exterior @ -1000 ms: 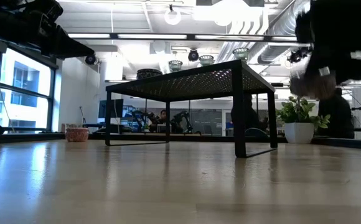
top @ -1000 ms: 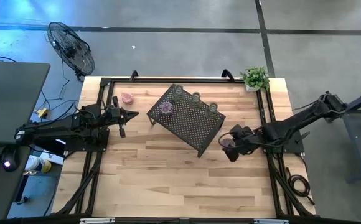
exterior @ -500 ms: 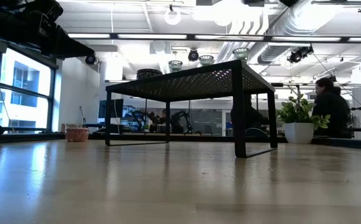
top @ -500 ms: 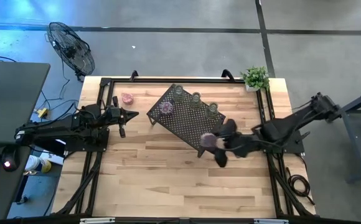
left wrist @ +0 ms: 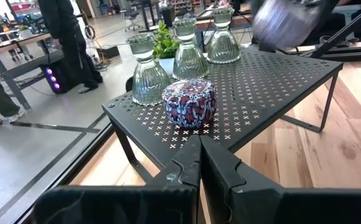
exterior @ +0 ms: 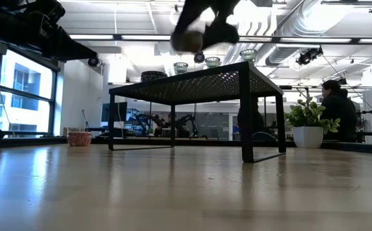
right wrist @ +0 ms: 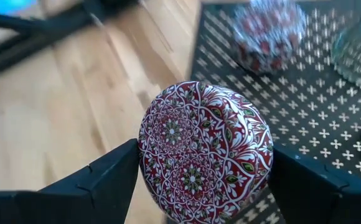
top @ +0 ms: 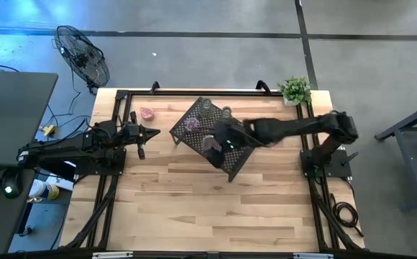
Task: Pick & Place candle stick holders
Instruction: Put the red scented candle on the shelf
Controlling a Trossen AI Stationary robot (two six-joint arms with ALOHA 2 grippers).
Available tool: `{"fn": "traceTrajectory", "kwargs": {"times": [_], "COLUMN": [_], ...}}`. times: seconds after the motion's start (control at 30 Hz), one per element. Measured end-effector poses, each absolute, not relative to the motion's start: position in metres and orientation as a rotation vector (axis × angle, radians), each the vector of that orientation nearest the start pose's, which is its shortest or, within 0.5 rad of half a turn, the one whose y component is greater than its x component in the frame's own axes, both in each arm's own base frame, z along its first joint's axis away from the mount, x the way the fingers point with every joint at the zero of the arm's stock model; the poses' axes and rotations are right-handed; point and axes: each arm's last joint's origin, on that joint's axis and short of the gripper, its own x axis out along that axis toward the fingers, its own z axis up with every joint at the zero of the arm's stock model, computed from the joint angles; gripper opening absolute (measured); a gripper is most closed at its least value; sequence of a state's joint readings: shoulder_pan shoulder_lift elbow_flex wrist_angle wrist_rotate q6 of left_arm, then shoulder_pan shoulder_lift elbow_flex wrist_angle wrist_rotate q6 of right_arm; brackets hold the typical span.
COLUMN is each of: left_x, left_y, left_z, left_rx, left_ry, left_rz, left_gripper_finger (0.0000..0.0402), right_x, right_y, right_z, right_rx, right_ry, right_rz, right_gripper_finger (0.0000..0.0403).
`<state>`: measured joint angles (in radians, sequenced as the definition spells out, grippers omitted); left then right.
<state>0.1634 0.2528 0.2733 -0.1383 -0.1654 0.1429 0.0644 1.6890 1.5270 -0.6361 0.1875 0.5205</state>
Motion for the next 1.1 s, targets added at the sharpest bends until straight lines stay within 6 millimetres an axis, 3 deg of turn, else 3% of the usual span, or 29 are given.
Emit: {"fn": "traceTrajectory", "kwargs": {"times": [0.23, 0.73, 1.1], "left_x": [0.102, 0.102, 0.102], "left_y": [0.022, 0.022, 0.022], "left_z": [0.223, 0.223, 0.223], "left_rx": [0.142, 0.140, 0.139], "left_ry": [0.141, 0.141, 0.141], "left_rz": [0.319, 0.320, 0.319], "left_gripper_finger": [0.0001, 0.0001, 0.0001], "right_x": [0.382, 0.381, 0.383], "right_y": [-0.007, -0.010, -0.010], "right_z": [0.288, 0.282, 0.278], "right_rx": [0.404, 0.390, 0.352], "right_ry": [0.846, 0.900, 0.912], "right_rz": [-0.324, -0.323, -0.341], "right_gripper_finger": [0.0305, 0.0305, 0.0337]}}
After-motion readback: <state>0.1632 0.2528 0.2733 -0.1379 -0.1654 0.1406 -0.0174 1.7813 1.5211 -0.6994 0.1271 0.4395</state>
